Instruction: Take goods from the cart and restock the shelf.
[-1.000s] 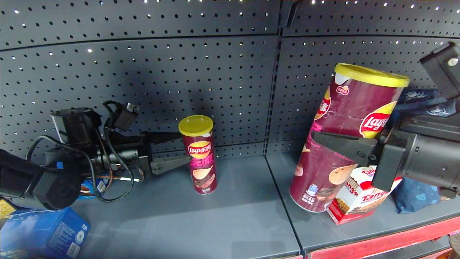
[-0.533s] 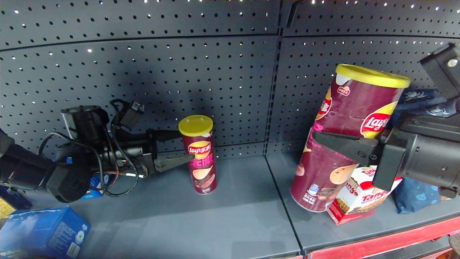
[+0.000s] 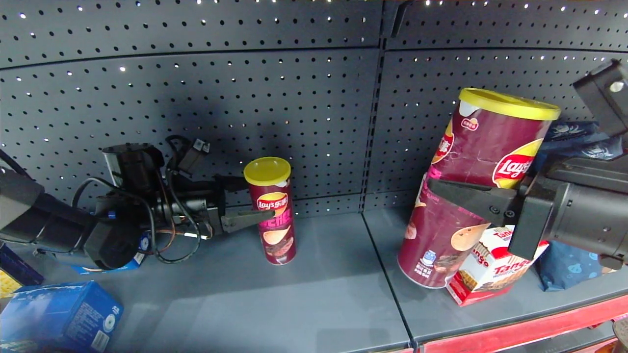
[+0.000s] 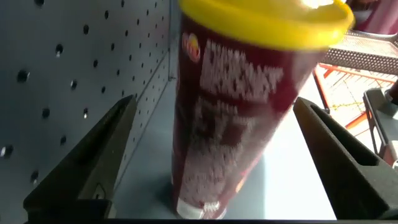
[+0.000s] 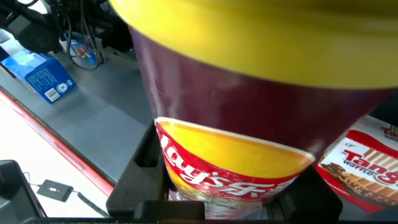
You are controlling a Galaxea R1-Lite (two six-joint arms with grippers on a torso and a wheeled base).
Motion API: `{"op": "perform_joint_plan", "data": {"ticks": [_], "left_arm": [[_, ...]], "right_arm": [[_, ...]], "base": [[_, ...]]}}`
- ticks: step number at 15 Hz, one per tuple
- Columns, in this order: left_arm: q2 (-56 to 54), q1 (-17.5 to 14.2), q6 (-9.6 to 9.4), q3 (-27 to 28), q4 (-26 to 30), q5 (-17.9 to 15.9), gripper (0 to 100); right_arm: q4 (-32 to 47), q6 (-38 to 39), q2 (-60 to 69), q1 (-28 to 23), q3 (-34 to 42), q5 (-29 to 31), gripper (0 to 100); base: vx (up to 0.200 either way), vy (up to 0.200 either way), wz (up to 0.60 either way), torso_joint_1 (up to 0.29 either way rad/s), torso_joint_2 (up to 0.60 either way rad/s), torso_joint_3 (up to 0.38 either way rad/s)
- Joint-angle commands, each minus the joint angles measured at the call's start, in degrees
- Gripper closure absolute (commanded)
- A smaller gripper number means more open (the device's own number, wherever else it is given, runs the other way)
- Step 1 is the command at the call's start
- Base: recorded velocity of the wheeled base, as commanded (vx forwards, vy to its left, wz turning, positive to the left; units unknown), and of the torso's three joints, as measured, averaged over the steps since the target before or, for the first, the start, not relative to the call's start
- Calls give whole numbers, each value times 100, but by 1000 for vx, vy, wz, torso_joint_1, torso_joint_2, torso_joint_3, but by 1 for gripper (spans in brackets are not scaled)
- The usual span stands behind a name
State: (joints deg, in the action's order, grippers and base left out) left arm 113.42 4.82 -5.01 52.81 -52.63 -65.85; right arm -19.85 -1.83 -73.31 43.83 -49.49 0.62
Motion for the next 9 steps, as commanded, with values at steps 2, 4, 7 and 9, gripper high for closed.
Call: {"op": "perform_joint_plan", "data": {"ticks": [2, 4, 7, 9], "left_arm": [[224, 116, 0, 186, -2, 11, 0], [286, 178, 0, 186, -2, 11, 0], [312, 186, 9, 239, 7, 11, 0], [374, 186, 9, 335, 7, 29, 0]], "right_arm": [[-2, -2, 1, -6, -8, -1, 100], [-2, -2, 1, -6, -8, -1, 100], [-2, -2, 1, -6, -8, -1, 100], [-2, -2, -7, -14, 1, -1, 100]], "base": [[0, 0, 0, 0, 0, 0], [0, 0, 0, 0, 0, 0], [0, 0, 0, 0, 0, 0], [0, 0, 0, 0, 0, 0]]}}
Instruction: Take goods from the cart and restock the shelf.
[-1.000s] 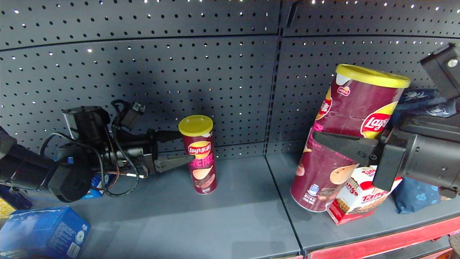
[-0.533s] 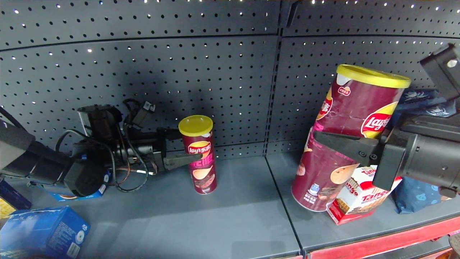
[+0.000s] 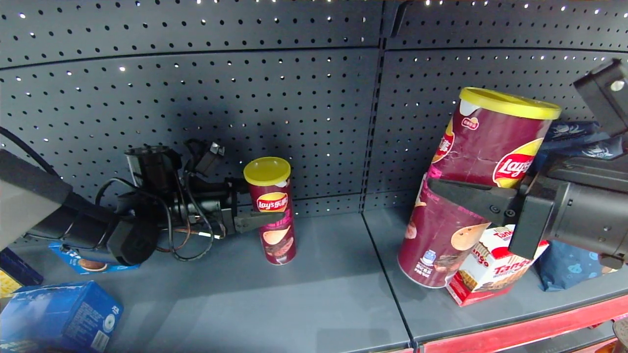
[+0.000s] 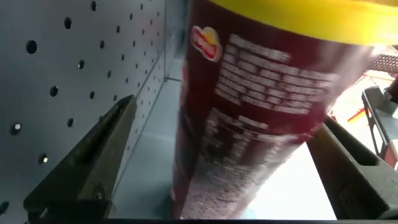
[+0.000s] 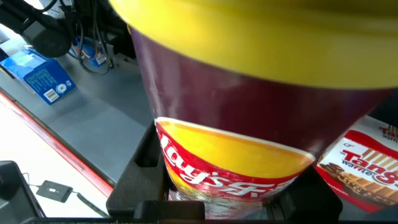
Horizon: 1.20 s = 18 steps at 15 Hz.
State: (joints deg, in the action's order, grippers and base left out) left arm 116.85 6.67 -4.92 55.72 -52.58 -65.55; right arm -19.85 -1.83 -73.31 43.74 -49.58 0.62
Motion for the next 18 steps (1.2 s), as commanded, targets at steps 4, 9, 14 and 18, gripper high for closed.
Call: {"op": "perform_joint_plan", "data": {"ticks": [4, 9, 14, 18], "left_arm": [[40, 80, 115, 176, 28, 112, 0], [31, 151, 115, 167, 11, 112, 0], [-39, 335, 115, 97, 37, 306, 0], [-127, 485, 115, 0, 55, 807, 0]], "right_arm": [[-10, -2, -7, -6, 10, -1, 100], [-2, -2, -7, -6, 10, -1, 100], [-19, -2, 10, -6, 106, -1, 100], [-28, -2, 10, -6, 124, -1, 100]], "base": [[0, 0, 0, 0, 0, 0], [0, 0, 0, 0, 0, 0], [0, 0, 0, 0, 0, 0], [0, 0, 0, 0, 0, 0]]}}
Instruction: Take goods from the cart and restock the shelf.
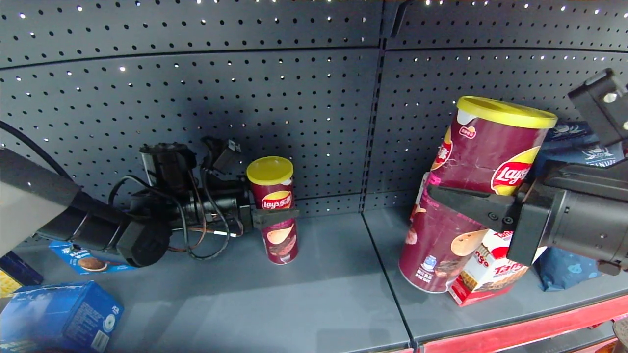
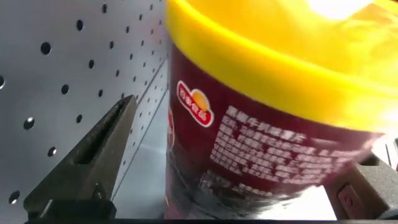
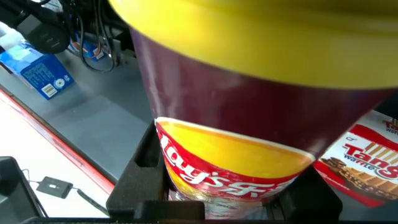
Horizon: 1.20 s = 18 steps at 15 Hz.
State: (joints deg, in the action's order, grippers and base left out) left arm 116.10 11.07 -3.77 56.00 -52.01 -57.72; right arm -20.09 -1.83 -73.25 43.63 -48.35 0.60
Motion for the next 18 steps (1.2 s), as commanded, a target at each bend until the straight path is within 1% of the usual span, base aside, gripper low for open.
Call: {"op": "perform_joint_plan", "data": {"ticks": [1, 4, 5, 9, 12, 15, 18], "left_arm": [[-53, 44, -1, -37, -3, 33, 0], [-35, 44, -10, -11, -38, 86, 0], [-35, 44, -10, -11, -55, 103, 100], [-61, 53, -10, -81, -38, 103, 100], [-272, 71, -1, -248, -29, 68, 100], [-729, 106, -1, -687, -55, -11, 100], [-1134, 97, 43, -1074, -64, -99, 100]], "right_arm": [[-4, -2, 4, 5, 10, 2, 100], [-4, -2, 4, 5, 1, 2, 100], [-4, -2, 4, 5, 10, 2, 100], [-4, -2, 30, -30, 89, 2, 100], [-4, -2, 110, -65, 177, -7, 100], [-4, -2, 118, -65, 185, -16, 100], [5, -2, 118, -65, 185, -7, 100]], "base": [[0, 0, 0, 0, 0, 0], [0, 0, 0, 0, 0, 0], [0, 0, 0, 0, 0, 0], [0, 0, 0, 0, 0, 0], [0, 0, 0, 0, 0, 0], [0, 0, 0, 0, 0, 0], [0, 0, 0, 0, 0, 0]]}}
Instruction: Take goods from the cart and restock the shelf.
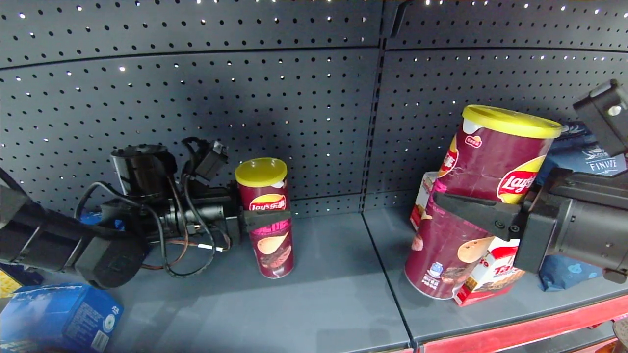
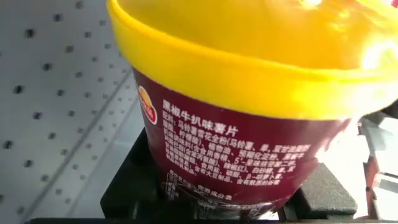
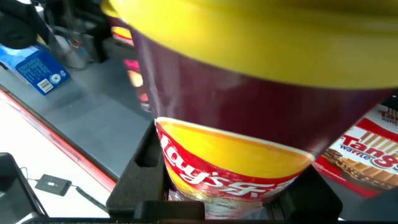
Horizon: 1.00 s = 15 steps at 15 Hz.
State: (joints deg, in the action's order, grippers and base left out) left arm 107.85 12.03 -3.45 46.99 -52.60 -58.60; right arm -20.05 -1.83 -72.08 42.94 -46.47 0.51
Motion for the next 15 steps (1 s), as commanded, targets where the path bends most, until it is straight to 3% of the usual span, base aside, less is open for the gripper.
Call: {"op": "perform_joint_plan", "data": {"ticks": [1, 5, 8, 12, 15], "left_arm": [[-440, 10, 11, -340, -4, -46, 100], [-941, 54, 2, -894, -13, -319, 100], [-1302, 229, -15, -1421, -31, -336, 100], [-1310, 229, 11, -1966, -751, -336, 100], [-1337, 229, -15, -2318, -857, -345, 100]], "right_arm": [[1, -2, 1, 4, -2, 2, 100], [1, -2, 1, 13, -2, 2, 100], [1, -2, 1, 13, -2, 10, 100], [1, -2, 1, 13, -2, 10, 100], [1, -2, 10, 13, -2, 10, 100]], "base": [[0, 0, 0, 0, 0, 0], [0, 0, 0, 0, 0, 0], [0, 0, 0, 0, 0, 0], [0, 0, 0, 0, 0, 0], [0, 0, 0, 0, 0, 0]]}}
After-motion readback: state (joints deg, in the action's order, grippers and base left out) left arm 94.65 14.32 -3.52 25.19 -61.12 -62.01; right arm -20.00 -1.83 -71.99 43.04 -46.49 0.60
